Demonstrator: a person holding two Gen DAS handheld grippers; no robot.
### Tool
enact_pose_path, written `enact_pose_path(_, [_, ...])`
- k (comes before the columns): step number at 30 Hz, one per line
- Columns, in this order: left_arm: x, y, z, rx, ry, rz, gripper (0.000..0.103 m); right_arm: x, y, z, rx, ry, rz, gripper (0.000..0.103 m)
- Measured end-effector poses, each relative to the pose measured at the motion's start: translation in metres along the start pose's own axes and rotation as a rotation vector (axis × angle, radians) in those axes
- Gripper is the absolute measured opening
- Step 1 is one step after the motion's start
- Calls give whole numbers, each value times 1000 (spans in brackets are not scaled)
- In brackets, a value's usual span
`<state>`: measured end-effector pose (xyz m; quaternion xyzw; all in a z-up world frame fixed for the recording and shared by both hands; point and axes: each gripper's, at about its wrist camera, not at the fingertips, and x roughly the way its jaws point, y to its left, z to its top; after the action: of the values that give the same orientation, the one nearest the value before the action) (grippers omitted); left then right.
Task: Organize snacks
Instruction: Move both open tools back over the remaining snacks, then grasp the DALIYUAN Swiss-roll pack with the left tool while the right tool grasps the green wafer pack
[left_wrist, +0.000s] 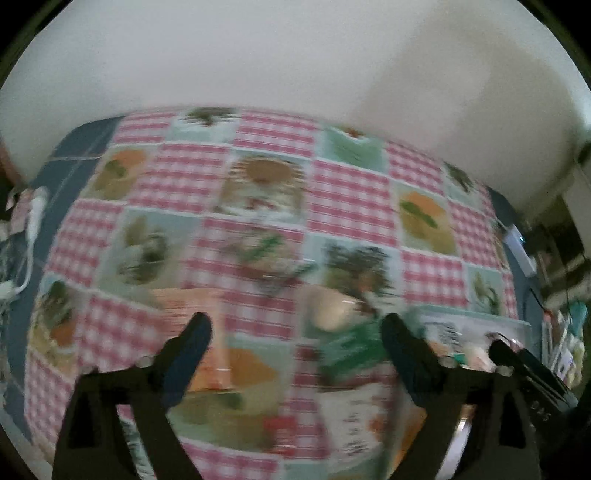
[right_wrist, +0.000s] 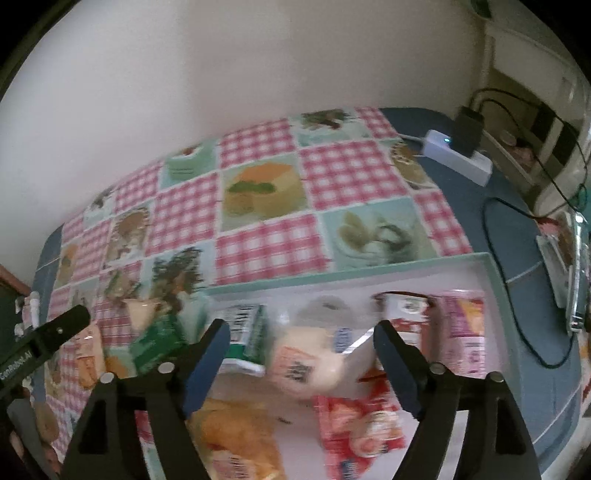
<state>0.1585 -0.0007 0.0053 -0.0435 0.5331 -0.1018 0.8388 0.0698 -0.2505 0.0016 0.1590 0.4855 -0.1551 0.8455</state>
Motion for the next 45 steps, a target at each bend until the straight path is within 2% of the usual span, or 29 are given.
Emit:
enact_pose_path(8, [-12, 81, -1, -138, -25, 47, 94, 7, 54, -8, -67, 13, 58, 86])
enact_pose_path(18, [-7, 124, -5, -216, -16, 61, 94, 22, 113, -19, -187, 43, 120, 86])
enact_pose_path(24, [16, 126, -9, -238, 38, 35, 94, 37, 131, -25, -254, 63, 117, 86])
enact_pose_path(33, [47, 103, -13, -203, 119, -25, 94, 64, 140, -32, -292, 112, 108, 86])
enact_pose_path(45, [79, 94, -22, -193, 197, -26, 94, 81, 144, -37, -331, 111, 68, 86])
